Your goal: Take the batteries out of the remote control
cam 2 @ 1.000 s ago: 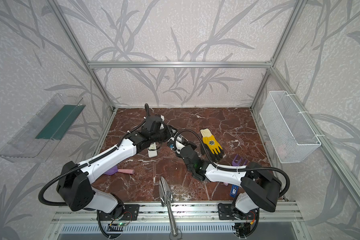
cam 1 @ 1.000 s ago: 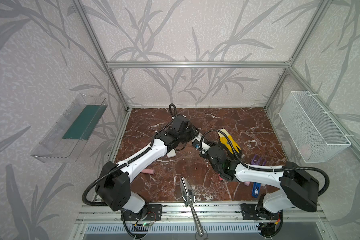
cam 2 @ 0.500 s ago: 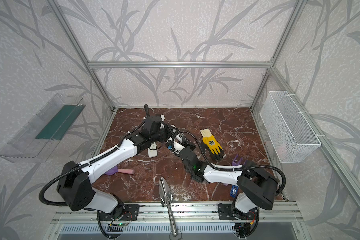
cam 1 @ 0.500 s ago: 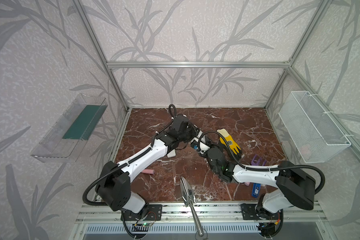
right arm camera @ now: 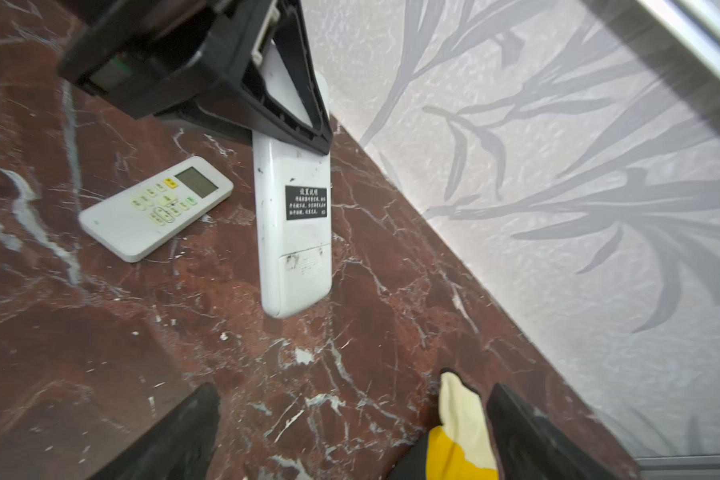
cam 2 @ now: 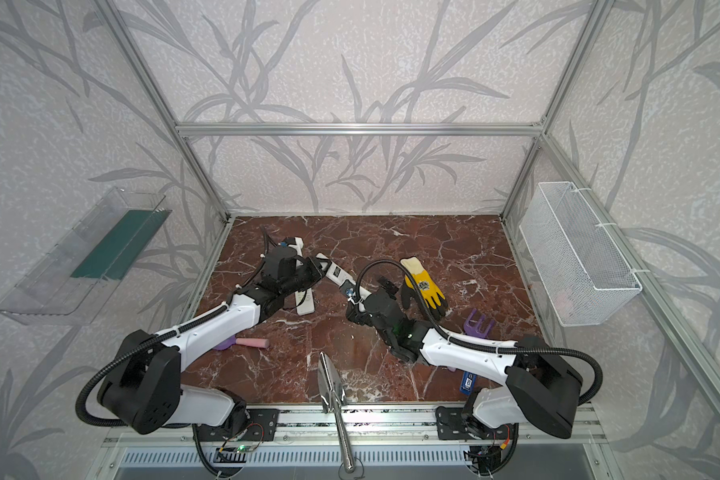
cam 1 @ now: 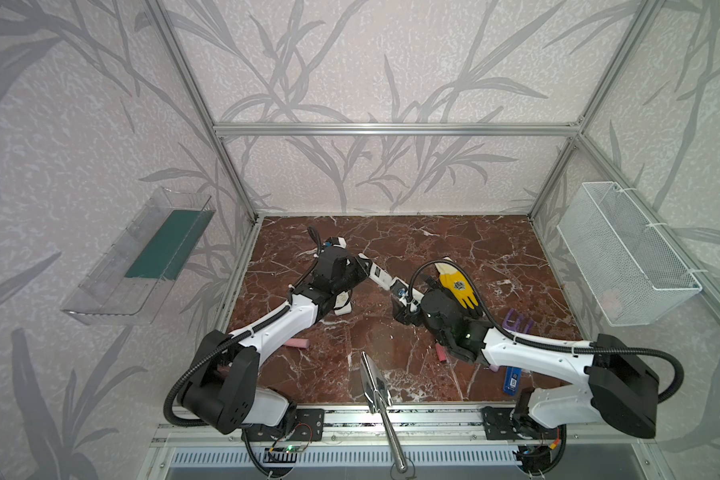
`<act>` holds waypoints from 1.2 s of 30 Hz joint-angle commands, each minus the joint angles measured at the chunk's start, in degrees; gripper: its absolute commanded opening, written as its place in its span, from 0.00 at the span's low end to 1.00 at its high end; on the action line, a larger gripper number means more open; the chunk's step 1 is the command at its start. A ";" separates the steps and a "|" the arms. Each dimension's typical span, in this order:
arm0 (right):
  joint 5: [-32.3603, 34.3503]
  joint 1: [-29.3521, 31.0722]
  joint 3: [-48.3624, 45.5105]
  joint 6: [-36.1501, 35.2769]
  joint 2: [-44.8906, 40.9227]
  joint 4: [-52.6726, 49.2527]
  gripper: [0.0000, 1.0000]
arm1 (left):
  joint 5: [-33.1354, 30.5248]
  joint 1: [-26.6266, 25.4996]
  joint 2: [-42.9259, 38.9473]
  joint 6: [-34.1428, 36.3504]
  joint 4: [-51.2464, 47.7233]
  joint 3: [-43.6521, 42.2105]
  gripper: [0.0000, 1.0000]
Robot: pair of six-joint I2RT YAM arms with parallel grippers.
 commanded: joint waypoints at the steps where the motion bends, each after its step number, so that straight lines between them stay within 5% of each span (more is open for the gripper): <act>1: -11.87 -4.75 5.28 15.99 -1.59 -12.78 0.99 | 3.50 0.25 -3.34 1.37 13.12 -3.46 0.00; 6: -25.72 -11.65 8.38 31.57 -0.79 -17.77 0.99 | 4.91 0.27 -5.38 1.40 25.07 -10.12 0.00; 12: -40.00 -18.90 7.14 47.87 0.55 -11.39 0.93 | 4.58 0.27 -7.86 0.91 34.39 -15.55 0.00; 21: -50.58 -19.35 11.24 58.35 4.36 -2.75 0.72 | -0.55 0.27 -11.69 -4.32 42.27 -20.09 0.00; 36: -55.96 -19.33 13.16 66.28 10.04 12.14 0.61 | 2.90 0.19 -5.15 -15.94 54.41 -18.26 0.00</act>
